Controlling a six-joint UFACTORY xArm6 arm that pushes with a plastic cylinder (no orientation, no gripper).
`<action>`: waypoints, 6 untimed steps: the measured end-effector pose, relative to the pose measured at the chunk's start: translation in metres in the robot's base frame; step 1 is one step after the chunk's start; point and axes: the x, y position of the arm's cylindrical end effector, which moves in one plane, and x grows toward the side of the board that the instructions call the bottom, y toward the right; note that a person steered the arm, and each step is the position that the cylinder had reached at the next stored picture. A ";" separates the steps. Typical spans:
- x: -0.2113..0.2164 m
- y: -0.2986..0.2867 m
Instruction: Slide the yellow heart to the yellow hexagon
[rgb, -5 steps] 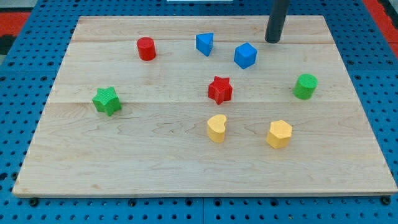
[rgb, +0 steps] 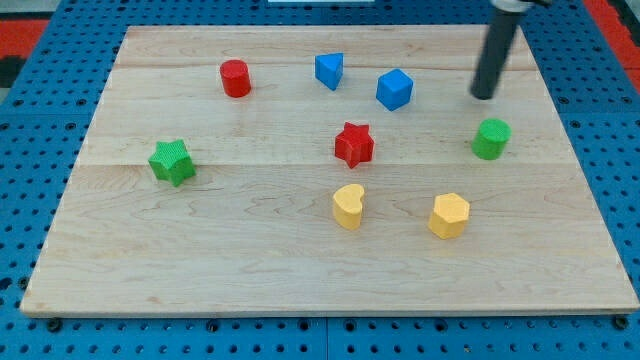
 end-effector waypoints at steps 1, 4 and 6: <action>0.032 0.018; 0.050 0.023; 0.068 -0.026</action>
